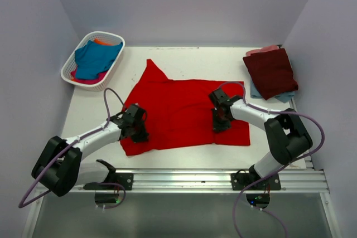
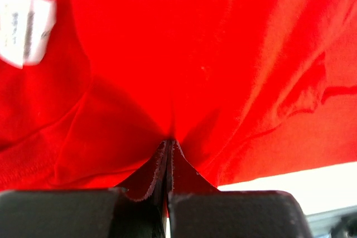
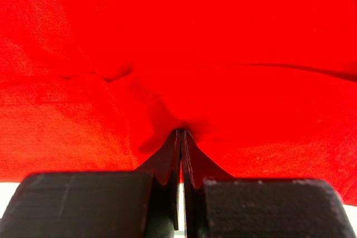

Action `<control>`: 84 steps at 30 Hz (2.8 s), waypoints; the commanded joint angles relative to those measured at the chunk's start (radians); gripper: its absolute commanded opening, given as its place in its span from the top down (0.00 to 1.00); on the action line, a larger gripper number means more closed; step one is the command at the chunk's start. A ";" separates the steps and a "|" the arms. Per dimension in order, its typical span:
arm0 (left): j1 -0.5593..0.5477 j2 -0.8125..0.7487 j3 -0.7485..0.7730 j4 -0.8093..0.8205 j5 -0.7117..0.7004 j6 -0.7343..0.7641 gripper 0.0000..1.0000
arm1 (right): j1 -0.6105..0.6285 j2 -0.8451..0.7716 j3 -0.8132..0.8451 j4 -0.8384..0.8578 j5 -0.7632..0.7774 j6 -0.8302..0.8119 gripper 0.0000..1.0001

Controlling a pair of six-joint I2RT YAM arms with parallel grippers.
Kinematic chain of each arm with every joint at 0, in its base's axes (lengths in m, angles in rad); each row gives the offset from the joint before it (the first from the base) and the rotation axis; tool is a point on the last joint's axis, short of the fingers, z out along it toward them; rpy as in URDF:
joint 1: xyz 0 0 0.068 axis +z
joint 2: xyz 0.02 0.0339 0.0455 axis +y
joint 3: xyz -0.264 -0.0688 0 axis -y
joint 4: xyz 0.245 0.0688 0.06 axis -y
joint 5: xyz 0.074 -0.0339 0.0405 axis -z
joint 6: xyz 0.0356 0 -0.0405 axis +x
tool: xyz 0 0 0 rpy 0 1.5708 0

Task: Fold and stack the t-shirts
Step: Fold the tshirt

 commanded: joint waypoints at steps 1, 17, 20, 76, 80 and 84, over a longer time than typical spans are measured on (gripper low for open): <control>-0.069 0.051 -0.070 -0.196 0.076 -0.051 1.00 | -0.014 -0.030 -0.027 -0.034 0.020 -0.028 1.00; -0.146 -0.027 0.091 -0.377 -0.097 -0.095 1.00 | -0.034 -0.119 -0.041 -0.166 0.158 0.049 1.00; -0.095 0.015 0.114 -0.379 -0.146 -0.026 1.00 | -0.037 -0.116 -0.047 -0.171 0.175 0.059 1.00; 0.611 0.003 0.180 0.120 0.097 0.365 0.62 | -0.301 -0.186 0.019 -0.031 0.065 -0.037 1.00; 0.556 0.032 0.266 0.190 0.090 0.357 0.38 | -0.301 -0.156 0.081 0.006 0.030 -0.053 1.00; 0.545 0.175 0.385 0.238 0.119 0.316 0.23 | -0.300 -0.100 0.157 0.018 0.007 -0.059 1.00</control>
